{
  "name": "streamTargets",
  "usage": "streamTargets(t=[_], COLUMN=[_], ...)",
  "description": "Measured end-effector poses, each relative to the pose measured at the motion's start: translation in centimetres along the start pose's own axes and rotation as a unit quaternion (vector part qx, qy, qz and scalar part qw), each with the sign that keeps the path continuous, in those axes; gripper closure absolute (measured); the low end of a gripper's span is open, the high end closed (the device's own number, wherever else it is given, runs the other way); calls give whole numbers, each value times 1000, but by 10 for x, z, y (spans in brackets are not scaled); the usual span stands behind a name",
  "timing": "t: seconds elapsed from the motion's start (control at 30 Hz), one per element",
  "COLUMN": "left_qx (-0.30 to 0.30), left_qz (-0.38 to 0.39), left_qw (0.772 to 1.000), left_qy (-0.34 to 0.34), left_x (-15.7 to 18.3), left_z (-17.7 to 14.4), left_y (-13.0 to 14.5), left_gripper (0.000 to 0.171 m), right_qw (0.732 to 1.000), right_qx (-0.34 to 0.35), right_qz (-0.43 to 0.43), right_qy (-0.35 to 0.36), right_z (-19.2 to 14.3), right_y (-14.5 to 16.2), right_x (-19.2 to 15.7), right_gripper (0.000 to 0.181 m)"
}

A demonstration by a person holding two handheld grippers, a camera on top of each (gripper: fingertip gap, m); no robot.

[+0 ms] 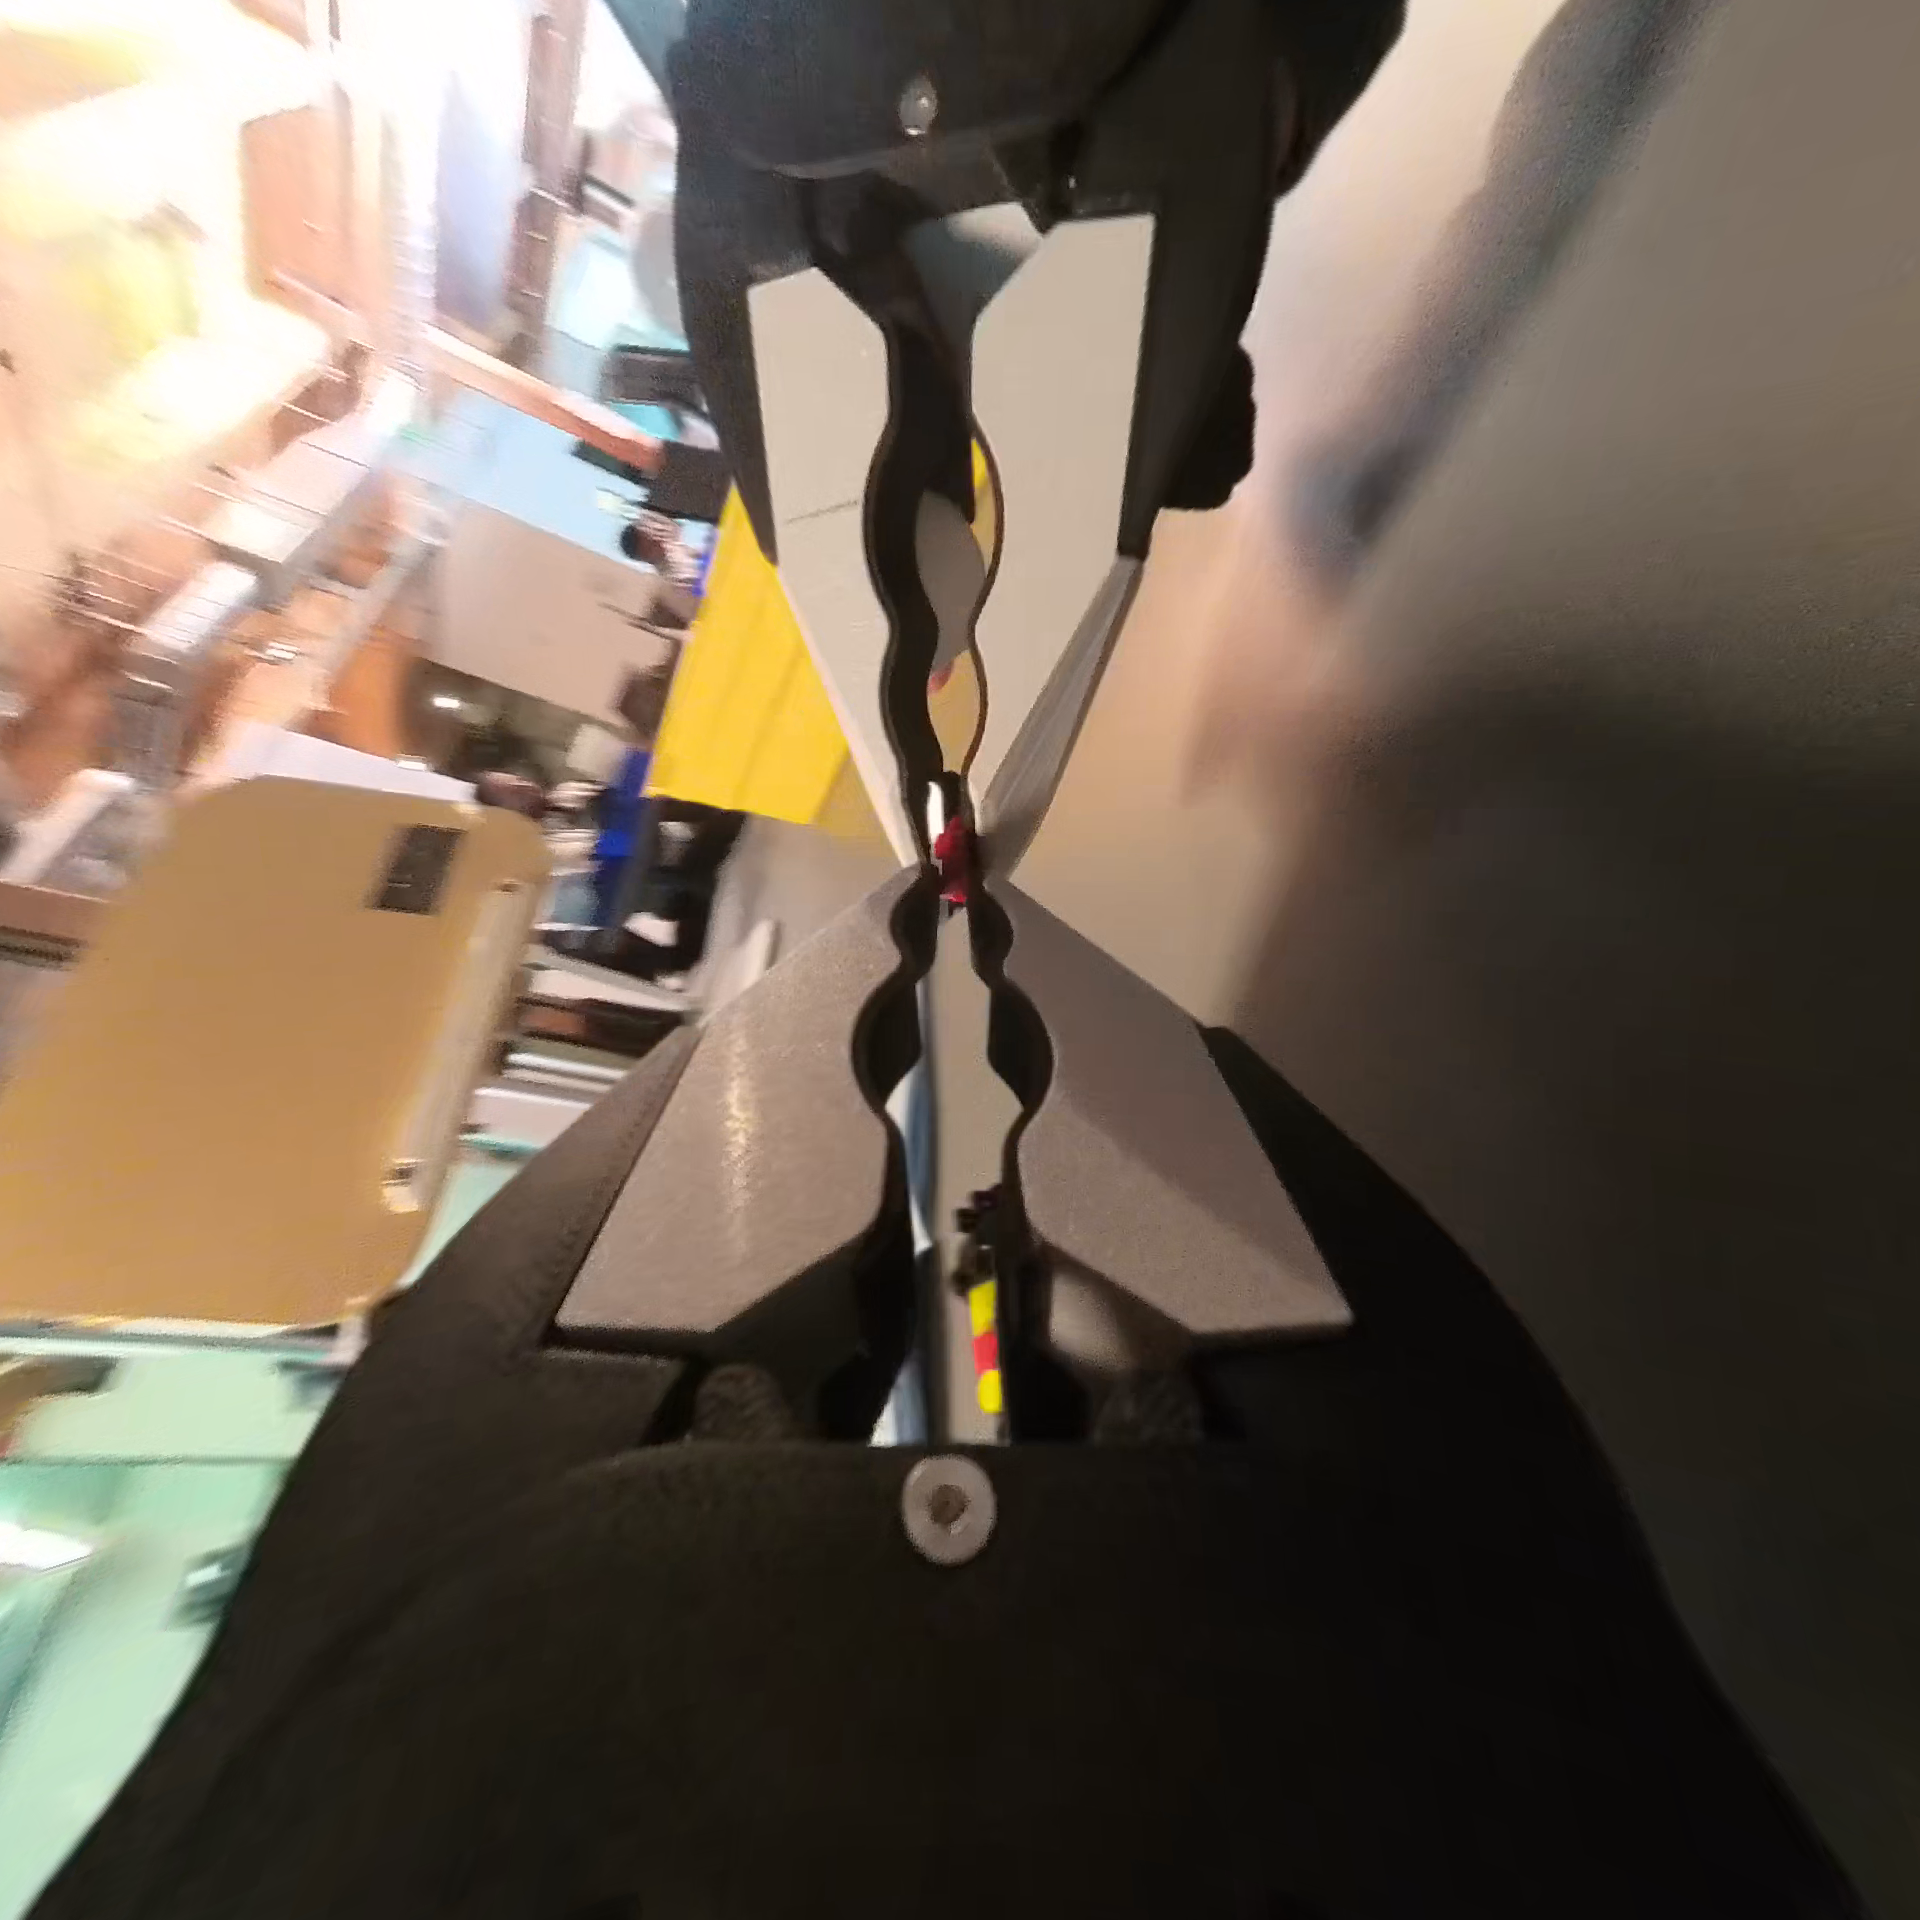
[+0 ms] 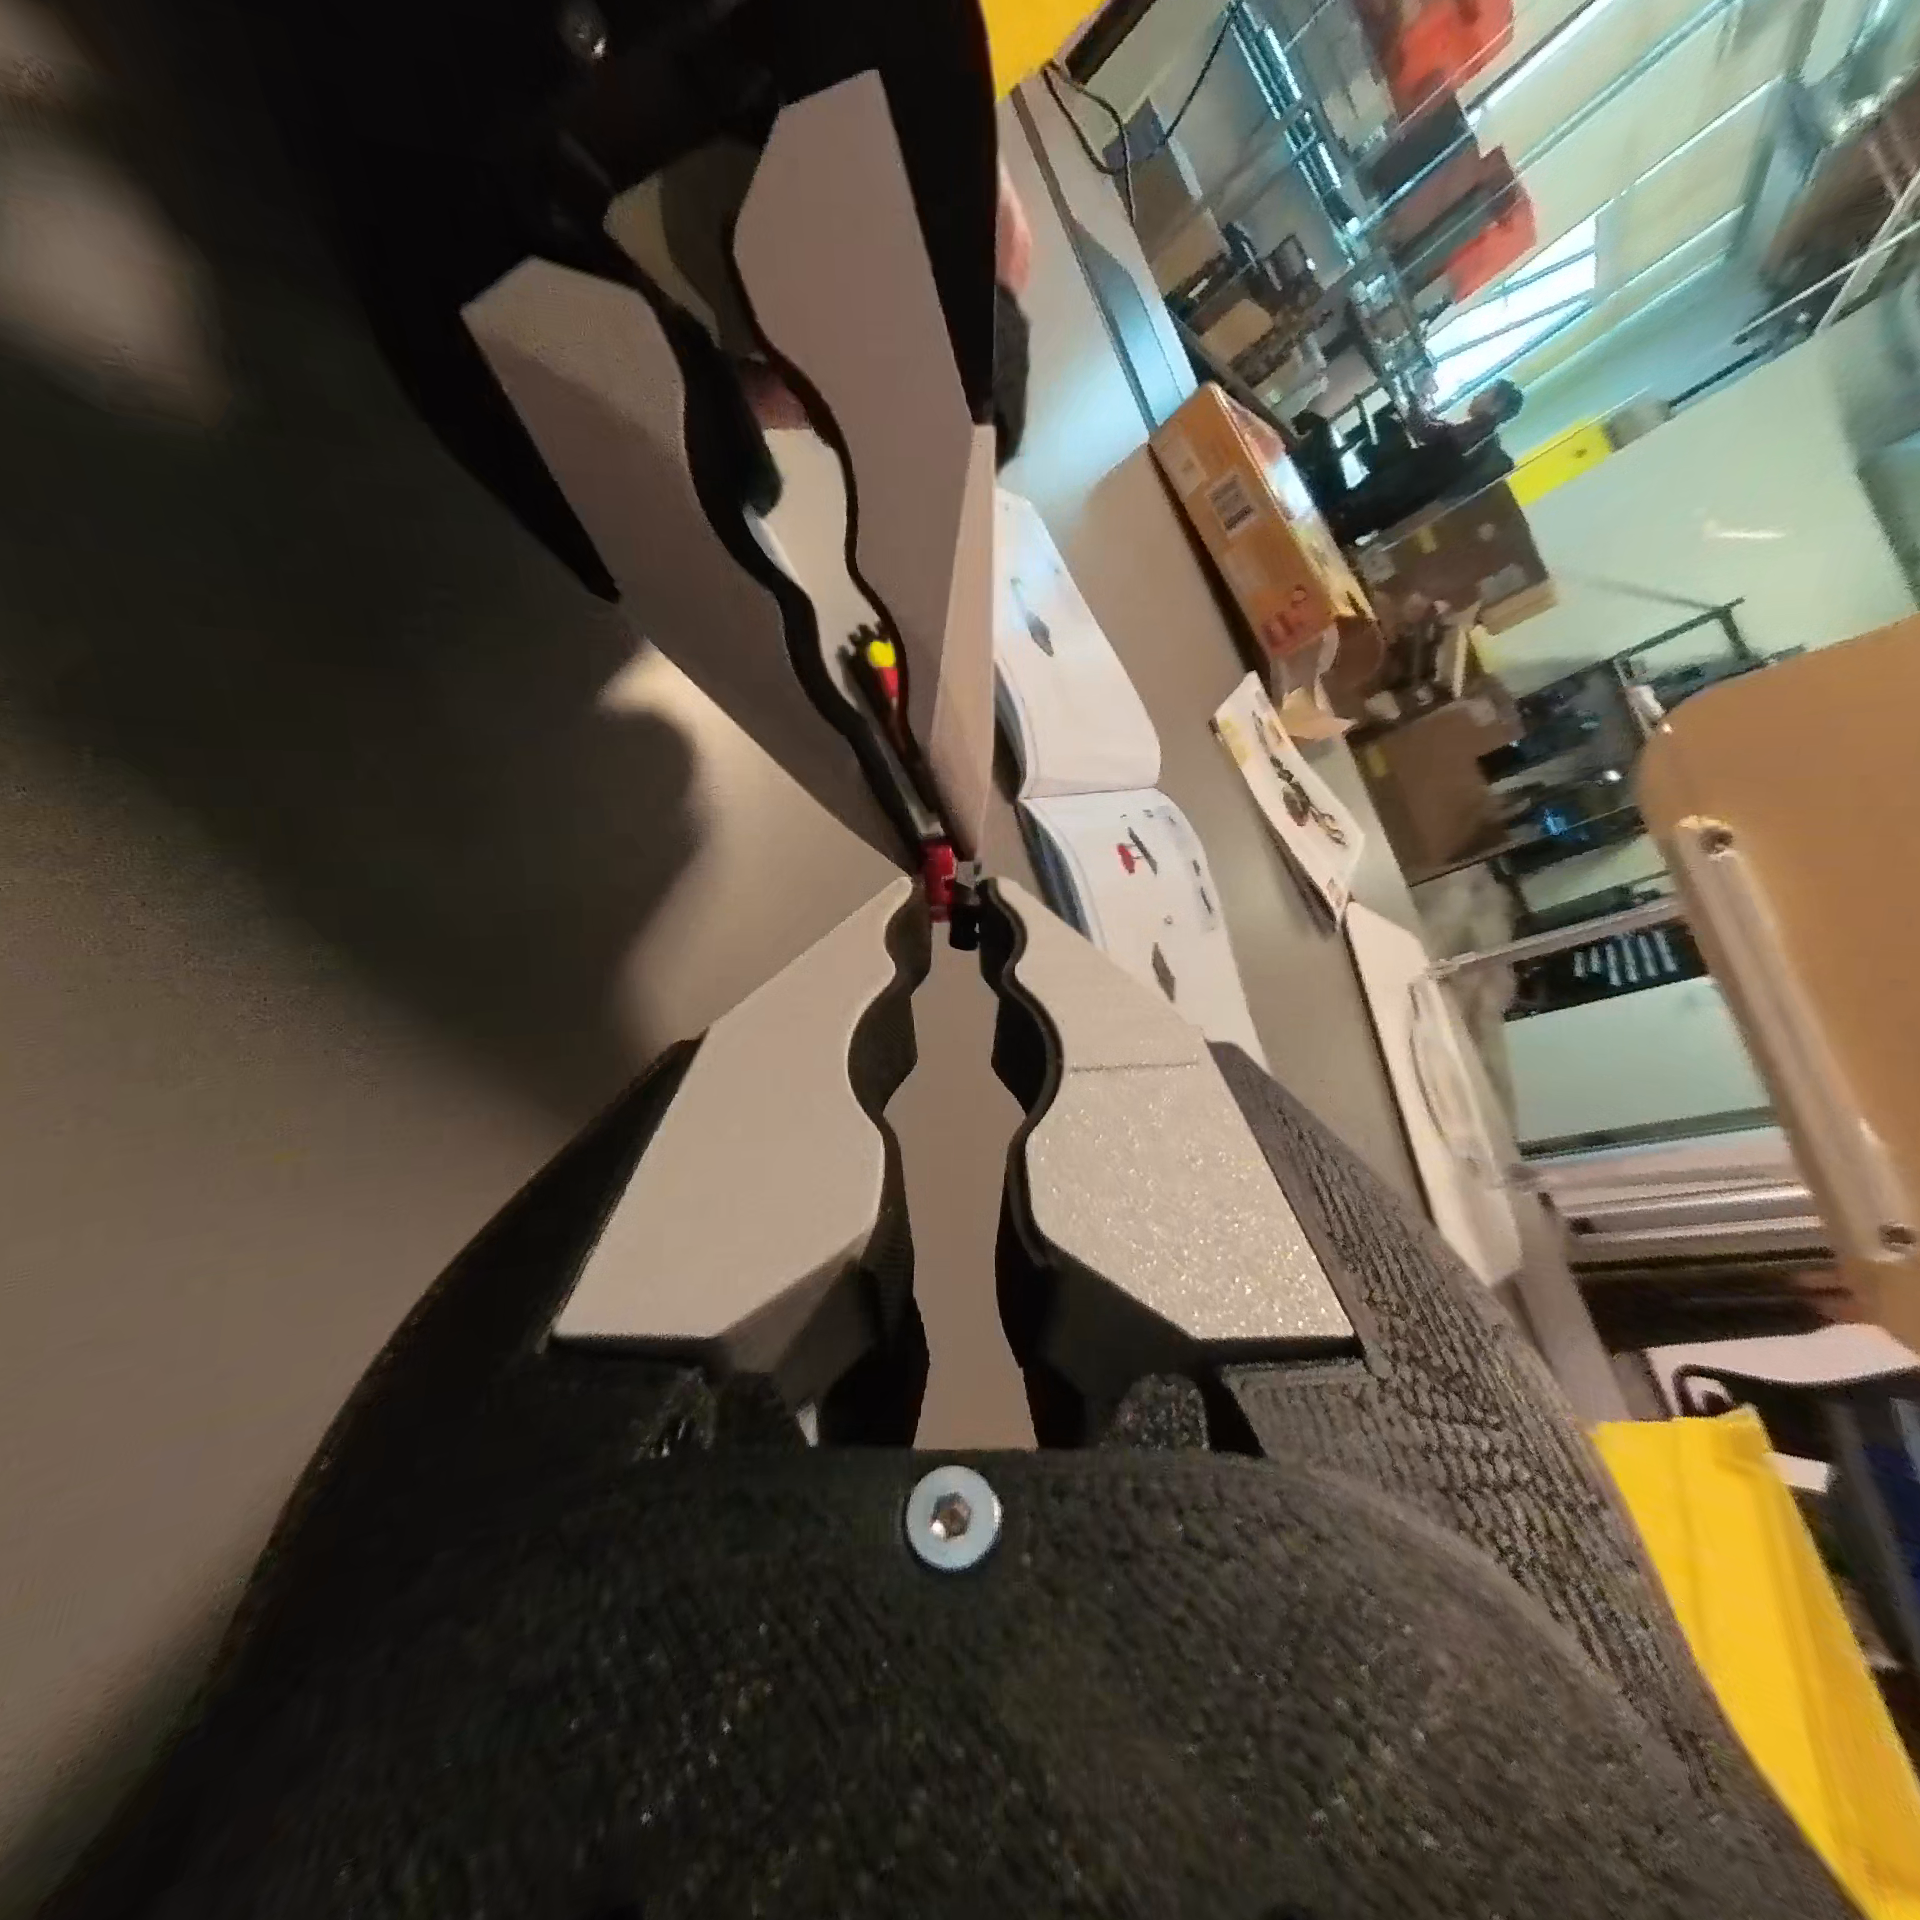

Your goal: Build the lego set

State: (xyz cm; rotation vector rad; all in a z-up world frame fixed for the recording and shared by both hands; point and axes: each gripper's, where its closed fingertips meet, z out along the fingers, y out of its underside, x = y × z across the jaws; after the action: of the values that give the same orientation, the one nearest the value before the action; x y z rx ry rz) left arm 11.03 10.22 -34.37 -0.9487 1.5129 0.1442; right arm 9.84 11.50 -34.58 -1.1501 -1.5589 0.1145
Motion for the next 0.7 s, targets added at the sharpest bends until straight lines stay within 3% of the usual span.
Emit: streamTargets(t=[0.17,0.3,0.47,0.6,0.7], left_qx=[5,-5,-8,-10,-15], left_qz=[9,3,-13,-24,-14], left_qw=[999,1000,1000,999,999], left_qy=[40,19,22,29,28], left_x=[9,1,0,1,3], left_z=[-2,-1,-1,-1,0], left_y=[4,3,6,8,9], left_gripper=[167,167,167,168,168], right_qw=[1000,998,998,997,997], right_qx=[6,20,16,-4,-5], right_qz=[26,55,39,-37,-27], right_qy=[-9,5,41,74,73], right_z=[3,1,4,5,6], right_y=[2,-1,-1,0,2], right_x=[-8,-2,1,0,-1], right_gripper=[174,174,174,176,176])
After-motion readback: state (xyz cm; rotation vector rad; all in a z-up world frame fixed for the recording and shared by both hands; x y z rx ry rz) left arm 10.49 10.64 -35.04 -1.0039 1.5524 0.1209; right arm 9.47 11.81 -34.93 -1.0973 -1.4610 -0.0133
